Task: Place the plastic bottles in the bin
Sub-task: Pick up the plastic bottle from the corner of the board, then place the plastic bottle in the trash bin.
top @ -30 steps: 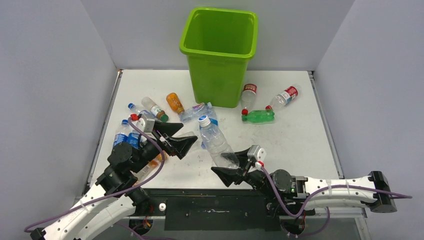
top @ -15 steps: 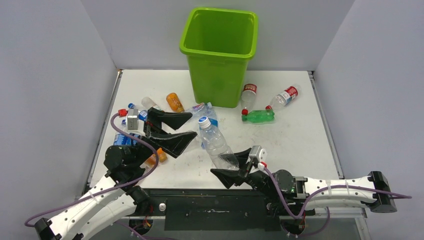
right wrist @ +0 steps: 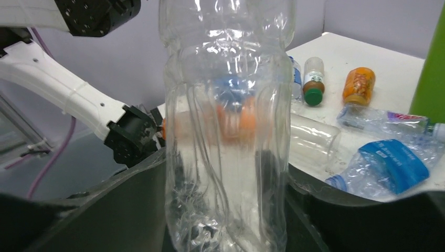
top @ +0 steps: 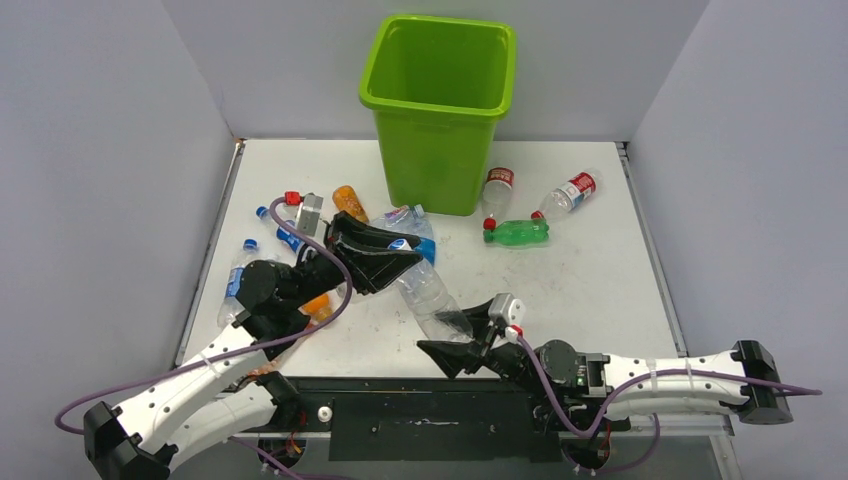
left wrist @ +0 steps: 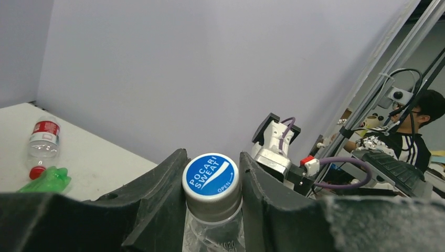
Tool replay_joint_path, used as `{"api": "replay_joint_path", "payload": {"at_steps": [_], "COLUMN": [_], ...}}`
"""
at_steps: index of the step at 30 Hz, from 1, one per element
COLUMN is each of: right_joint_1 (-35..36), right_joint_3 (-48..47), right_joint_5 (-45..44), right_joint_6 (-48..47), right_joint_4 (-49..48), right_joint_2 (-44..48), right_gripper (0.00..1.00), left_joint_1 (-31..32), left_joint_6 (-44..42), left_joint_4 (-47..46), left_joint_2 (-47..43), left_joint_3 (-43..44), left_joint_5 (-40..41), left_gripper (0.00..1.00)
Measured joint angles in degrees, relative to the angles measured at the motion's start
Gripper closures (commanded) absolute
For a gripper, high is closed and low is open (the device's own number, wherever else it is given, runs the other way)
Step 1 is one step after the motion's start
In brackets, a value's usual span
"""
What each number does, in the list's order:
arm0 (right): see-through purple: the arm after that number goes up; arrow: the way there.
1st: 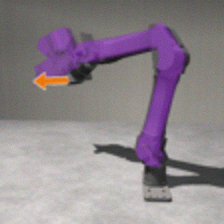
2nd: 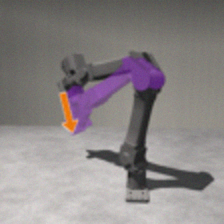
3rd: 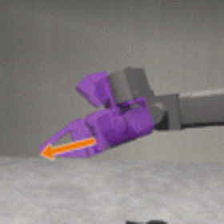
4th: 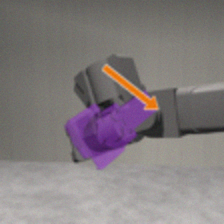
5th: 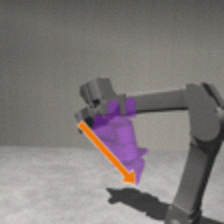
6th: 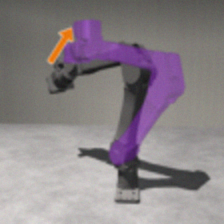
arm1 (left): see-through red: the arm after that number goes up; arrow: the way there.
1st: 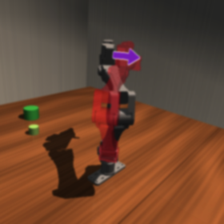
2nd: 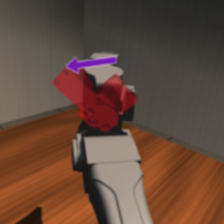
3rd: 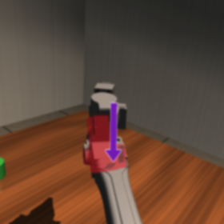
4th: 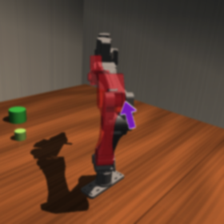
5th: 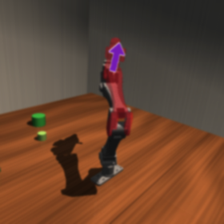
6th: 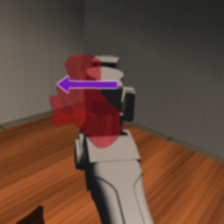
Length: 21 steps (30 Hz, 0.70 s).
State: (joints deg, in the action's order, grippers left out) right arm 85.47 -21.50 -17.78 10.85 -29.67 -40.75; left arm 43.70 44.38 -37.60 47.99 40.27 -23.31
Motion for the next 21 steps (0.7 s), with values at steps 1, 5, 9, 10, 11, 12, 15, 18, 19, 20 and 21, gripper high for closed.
{"api": "replay_joint_path", "payload": {"at_steps": [1,5,9,10,11,12,15,18,19,20,21], "right_joint_1": [0.02,0.13,0.5,0.5,0.5,0.48,0.44,0.04,-0.24,-1.18,-2.29], "right_joint_3": [-0.02,-1.4,-2.64,-3.3,-4.44,-6.19,-13.25,-18.38,-19.08,-19.71,-19.8], "right_joint_5": [0.02,0.04,0.04,0.0,-0.2,-0.61,-2.21,-5.29,-6.19,-6.88,-7.15], "right_joint_6": [0.11,1.7,4.44,5.2,6.01,6.8,8.76,10.01,10.4,11.19,11.91], "right_joint_4": [-0.09,-0.07,0.02,0.5,1.53,3.13,7.76,10.14,10.45,11.3,12.02], "right_joint_2": [-0.28,-3.61,-8.79,-10.34,-11.98,-13.7,-18.05,-18.71,-18.43,-17.77,-16.92], "right_gripper": [0.01,0.1,0.1,0.1,0.1,0.1,0.1,0.1,0.1,0.1,0.1], "left_joint_1": [0.0,-0.04,-0.07,-0.07,-0.02,-0.02,0.11,0.31,0.39,0.39,0.17], "left_joint_6": [-0.2,-1.16,-5.33,-6.67,-8.13,-9.64,-13.09,-15.87,-17.0,-19.08,-21.11], "left_joint_4": [-0.09,1.42,6.8,8.74,10.56,12.28,16.2,18.97,19.45,19.65,19.61], "left_joint_2": [0.0,-0.26,-1.99,-2.47,-2.91,-3.34,-4.0,-4.07,-4.02,-3.78,-3.5], "left_joint_3": [0.17,0.28,1.36,2.23,3.28,4.55,8.81,13.79,15.21,16.63,18.14], "left_joint_5": [-0.81,-1.53,-0.37,0.28,1.03,2.01,4.74,7.48,8.68,10.43,12.61], "left_gripper": [1.0,1.0,1.0,1.0,1.0,1.0,1.0,1.0,1.0,1.0,1.0]}}
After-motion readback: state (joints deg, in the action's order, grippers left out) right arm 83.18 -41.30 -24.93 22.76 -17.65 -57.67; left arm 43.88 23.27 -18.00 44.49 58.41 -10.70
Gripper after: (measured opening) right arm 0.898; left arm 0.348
